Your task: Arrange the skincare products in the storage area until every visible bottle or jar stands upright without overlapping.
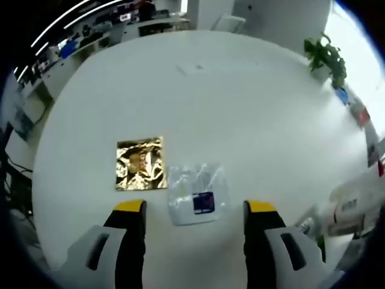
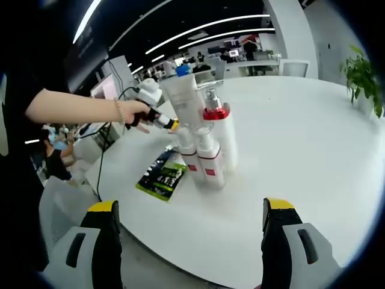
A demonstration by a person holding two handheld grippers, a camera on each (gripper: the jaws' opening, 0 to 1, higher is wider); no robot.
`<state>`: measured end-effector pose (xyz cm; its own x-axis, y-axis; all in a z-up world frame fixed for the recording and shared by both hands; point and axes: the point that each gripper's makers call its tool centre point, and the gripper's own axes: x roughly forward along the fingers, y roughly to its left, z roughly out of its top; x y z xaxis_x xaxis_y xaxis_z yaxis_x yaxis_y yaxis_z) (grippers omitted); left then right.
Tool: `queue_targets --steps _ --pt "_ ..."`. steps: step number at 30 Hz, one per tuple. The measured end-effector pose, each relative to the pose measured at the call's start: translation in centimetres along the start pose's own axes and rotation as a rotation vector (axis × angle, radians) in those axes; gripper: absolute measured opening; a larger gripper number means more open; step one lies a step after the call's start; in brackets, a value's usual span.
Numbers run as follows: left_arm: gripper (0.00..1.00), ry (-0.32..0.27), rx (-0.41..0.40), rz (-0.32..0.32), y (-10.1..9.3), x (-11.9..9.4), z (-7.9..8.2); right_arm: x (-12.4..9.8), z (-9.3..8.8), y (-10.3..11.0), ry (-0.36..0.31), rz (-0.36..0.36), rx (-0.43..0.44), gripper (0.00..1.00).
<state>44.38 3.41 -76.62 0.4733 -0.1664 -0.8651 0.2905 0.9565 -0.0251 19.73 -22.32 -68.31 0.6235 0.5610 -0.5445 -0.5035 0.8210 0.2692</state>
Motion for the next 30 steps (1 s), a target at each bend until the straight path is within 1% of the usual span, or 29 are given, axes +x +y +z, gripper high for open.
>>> queue_targets --steps 1,2,3,8,11,12,17,19,20,21,23,24,25,26,27,29,30 --pt "0.58 0.011 0.019 0.011 0.1 0.0 -0.2 0.0 0.0 0.0 0.001 0.0 0.0 0.98" --pt "0.57 0.001 0.019 0.004 0.2 0.0 -0.1 0.0 0.0 0.0 0.002 0.001 0.0 0.98" --pt "0.57 0.007 0.005 0.007 0.5 0.0 -0.1 0.0 0.0 0.1 0.002 0.001 0.001 0.98" --pt "0.54 0.001 0.021 0.006 0.5 0.2 0.1 0.0 -0.1 0.1 0.004 0.001 0.003 0.98" --pt "0.36 -0.026 0.05 -0.006 0.4 0.1 0.3 0.0 -0.2 -0.1 0.003 0.0 0.003 0.98" --pt "0.35 -0.027 0.051 -0.006 0.3 0.0 0.1 0.0 -0.2 -0.1 0.002 -0.001 0.004 0.98" --pt "0.34 -0.038 0.079 -0.011 0.6 0.3 0.4 0.0 -0.1 -0.1 0.002 -0.003 0.003 0.98" --pt "0.34 -0.034 0.102 -0.009 0.5 0.0 0.2 0.0 -0.1 0.0 0.001 -0.003 0.003 0.98" --pt "0.33 -0.044 0.154 0.003 0.8 -0.1 0.5 0.0 0.0 0.0 0.0 -0.003 0.003 0.98" --pt "0.33 -0.055 0.175 0.001 0.7 -0.3 0.6 0.0 0.0 0.0 -0.001 -0.003 0.004 0.98" --pt "0.33 -0.066 0.186 -0.01 0.4 -0.8 0.7 0.0 0.0 0.0 -0.004 -0.001 0.005 0.98" --pt "0.33 -0.088 0.203 -0.017 0.6 -1.0 1.1 0.0 0.0 0.0 -0.004 0.001 0.004 0.98" --pt "0.33 -0.096 0.208 -0.018 0.6 -1.1 1.2 0.0 0.0 0.0 -0.005 0.002 0.002 0.98" --pt "0.33 -0.114 0.228 -0.021 0.5 -1.8 1.4 0.0 0.1 0.1 -0.006 0.004 0.0 0.98" --pt "0.33 -0.116 0.24 -0.024 0.4 -2.2 1.5 0.0 0.1 0.1 -0.007 0.007 -0.003 0.98" --pt "0.31 -0.137 0.27 -0.034 0.4 -2.2 2.1 0.0 0.2 0.3 -0.01 0.012 -0.009 0.98" --pt "0.31 -0.149 0.285 -0.036 0.3 -2.8 2.0 0.0 0.2 0.4 -0.012 0.013 -0.011 0.97"
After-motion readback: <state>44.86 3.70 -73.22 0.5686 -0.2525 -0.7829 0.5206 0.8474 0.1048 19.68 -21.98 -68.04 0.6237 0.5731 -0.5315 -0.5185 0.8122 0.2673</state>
